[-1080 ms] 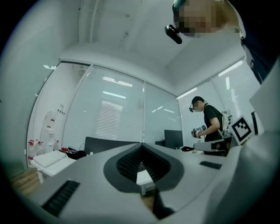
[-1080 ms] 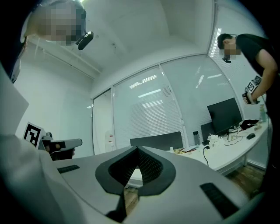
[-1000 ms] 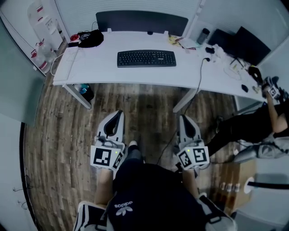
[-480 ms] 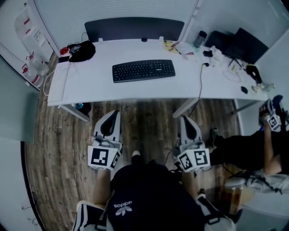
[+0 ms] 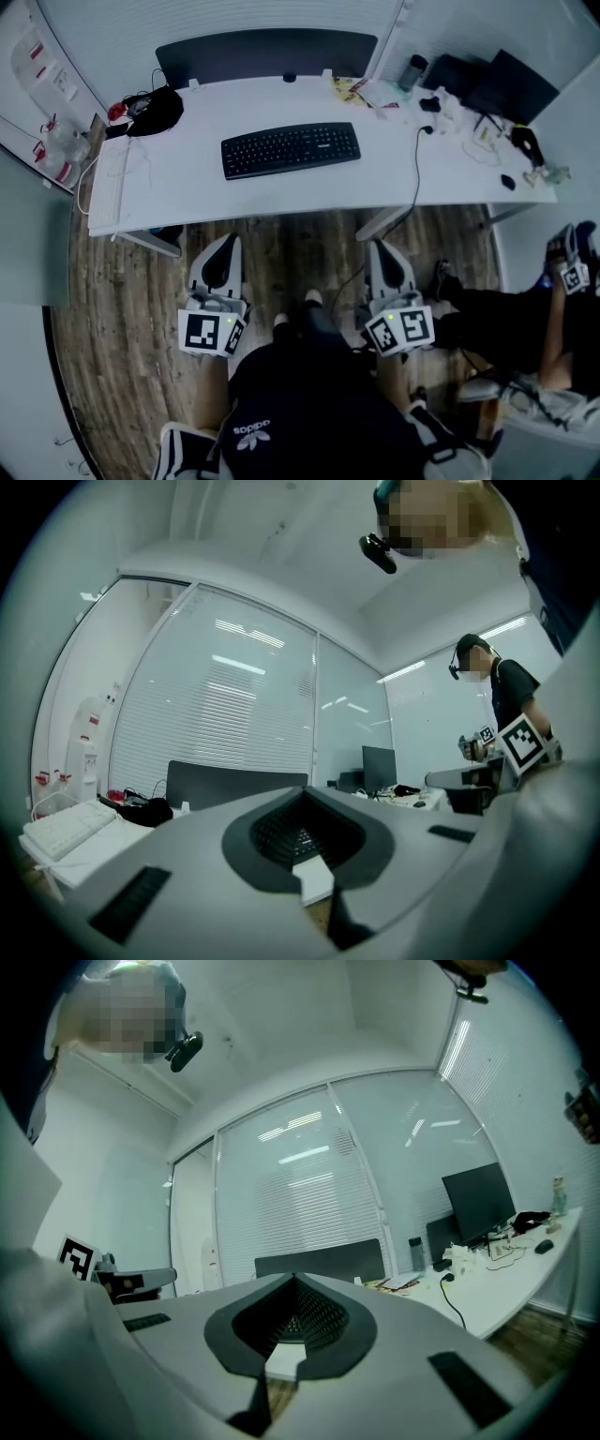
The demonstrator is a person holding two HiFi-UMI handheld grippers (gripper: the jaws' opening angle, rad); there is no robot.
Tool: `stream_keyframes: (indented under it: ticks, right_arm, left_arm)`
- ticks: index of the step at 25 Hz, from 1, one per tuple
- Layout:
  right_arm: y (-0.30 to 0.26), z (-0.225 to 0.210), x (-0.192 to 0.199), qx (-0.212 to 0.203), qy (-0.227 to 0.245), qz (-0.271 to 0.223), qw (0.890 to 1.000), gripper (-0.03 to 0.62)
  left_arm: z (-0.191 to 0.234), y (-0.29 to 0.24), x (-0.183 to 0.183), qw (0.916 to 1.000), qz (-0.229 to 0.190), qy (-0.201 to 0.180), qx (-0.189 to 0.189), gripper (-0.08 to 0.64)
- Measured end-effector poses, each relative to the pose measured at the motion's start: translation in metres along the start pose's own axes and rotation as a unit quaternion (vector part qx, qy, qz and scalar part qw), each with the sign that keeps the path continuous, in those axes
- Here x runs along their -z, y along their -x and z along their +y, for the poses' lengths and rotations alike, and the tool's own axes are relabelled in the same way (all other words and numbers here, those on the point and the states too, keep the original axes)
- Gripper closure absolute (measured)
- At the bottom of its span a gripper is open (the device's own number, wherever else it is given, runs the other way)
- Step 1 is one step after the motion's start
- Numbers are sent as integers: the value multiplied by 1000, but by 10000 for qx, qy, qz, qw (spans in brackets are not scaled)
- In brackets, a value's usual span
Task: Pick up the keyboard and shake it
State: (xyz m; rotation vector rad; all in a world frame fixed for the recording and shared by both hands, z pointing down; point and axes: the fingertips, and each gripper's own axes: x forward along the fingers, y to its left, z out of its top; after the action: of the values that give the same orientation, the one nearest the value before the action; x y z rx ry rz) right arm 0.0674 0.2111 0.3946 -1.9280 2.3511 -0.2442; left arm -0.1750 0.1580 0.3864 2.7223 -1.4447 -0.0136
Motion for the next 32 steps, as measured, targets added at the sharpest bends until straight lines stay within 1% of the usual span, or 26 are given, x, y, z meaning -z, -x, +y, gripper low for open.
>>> stream_keyframes:
  ticks: [4, 9, 14, 20, 25, 32]
  right_arm:
    - [-29, -11, -2, -224, -234, -22, 9995, 592]
    - [-80, -34, -10, -474, -26, 67, 9989, 592]
    - [-126, -71, -21, -598, 39, 95, 9982, 592]
    - [-163, -116, -29, -728, 48, 158, 9972, 592]
    - [-186, -138, -29, -862, -21, 241, 9960, 592]
    - [-204, -157, -23, -899, -53, 376, 9952, 592]
  left_arm:
    - [11, -25, 7, 9996, 121, -108, -232, 558]
    - [27, -66, 4, 9982, 99, -9, -584, 558]
    - [37, -111, 5, 9966, 158, -28, -807, 558]
    - [35, -157, 14, 9948, 171, -114, -1002, 558]
    - [38, -178, 15, 9921, 225, -120, -1226, 558]
    - [46, -193, 20, 9898, 371, -139, -1372, 558]
